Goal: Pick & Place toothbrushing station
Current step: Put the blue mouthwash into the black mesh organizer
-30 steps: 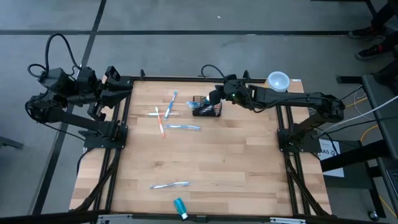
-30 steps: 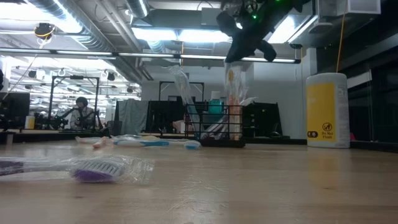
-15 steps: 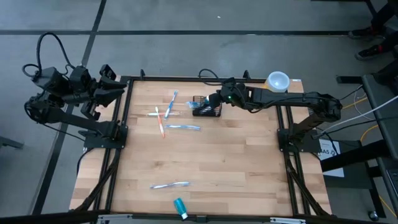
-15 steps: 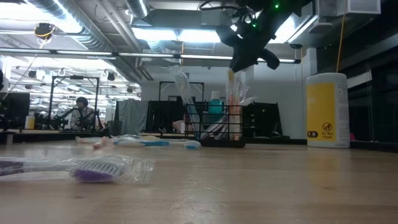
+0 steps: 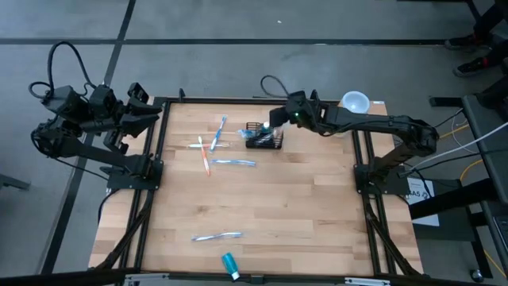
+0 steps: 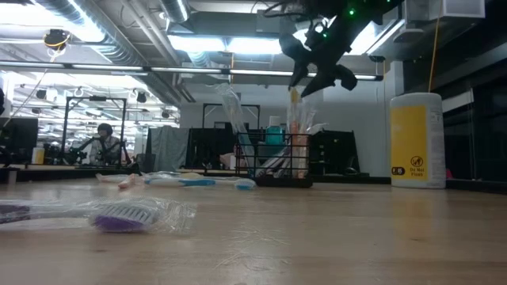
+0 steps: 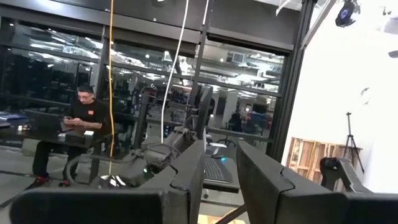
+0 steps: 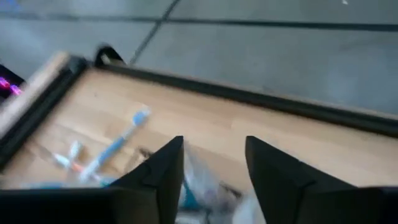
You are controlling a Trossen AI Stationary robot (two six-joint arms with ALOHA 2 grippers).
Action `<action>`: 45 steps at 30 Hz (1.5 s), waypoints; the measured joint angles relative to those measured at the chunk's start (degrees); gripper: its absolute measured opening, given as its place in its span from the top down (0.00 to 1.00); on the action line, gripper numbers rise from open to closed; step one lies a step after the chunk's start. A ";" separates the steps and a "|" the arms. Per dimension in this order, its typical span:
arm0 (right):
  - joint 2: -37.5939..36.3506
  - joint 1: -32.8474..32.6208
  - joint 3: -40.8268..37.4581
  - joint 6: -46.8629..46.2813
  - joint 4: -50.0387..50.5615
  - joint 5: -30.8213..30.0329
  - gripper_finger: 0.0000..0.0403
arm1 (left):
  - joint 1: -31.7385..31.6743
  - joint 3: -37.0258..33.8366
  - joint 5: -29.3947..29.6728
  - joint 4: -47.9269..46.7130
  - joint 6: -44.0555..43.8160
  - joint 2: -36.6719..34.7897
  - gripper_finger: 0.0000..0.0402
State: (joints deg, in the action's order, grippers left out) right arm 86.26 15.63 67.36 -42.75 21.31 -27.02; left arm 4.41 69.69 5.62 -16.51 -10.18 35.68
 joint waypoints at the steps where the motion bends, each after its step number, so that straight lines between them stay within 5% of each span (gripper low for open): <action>1: -0.36 0.51 0.01 0.30 -0.79 0.30 0.55 | 0.00 0.00 -0.39 0.00 0.01 0.00 0.78; 13: -6.67 2.71 -0.06 6.06 -11.97 4.19 0.52 | 0.01 0.02 -0.54 -2.43 -0.11 0.00 0.78; 17: -11.40 0.34 0.03 10.44 -20.71 8.13 0.54 | 0.01 0.02 3.20 -10.22 -3.75 0.33 0.78; 22: -17.05 -3.95 0.05 9.94 -20.18 15.86 0.56 | -0.01 0.02 10.35 -26.01 -14.52 2.20 0.78; 28: -20.73 -11.61 0.05 5.73 -11.81 18.00 0.58 | 0.68 -4.94 2.84 -40.93 -27.13 6.87 0.78; 39: -22.72 -22.82 0.04 0.18 -1.41 12.45 0.59 | 12.36 -22.59 -5.39 -22.55 -30.82 20.16 0.78; 45: -23.60 -30.62 0.03 -3.31 2.60 11.13 0.59 | 18.81 -23.63 -0.32 -6.89 -31.70 34.82 0.73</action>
State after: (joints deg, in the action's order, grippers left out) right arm 62.67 -14.99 67.40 -46.06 23.90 -15.89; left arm 23.22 46.06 5.30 -23.41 -41.88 70.50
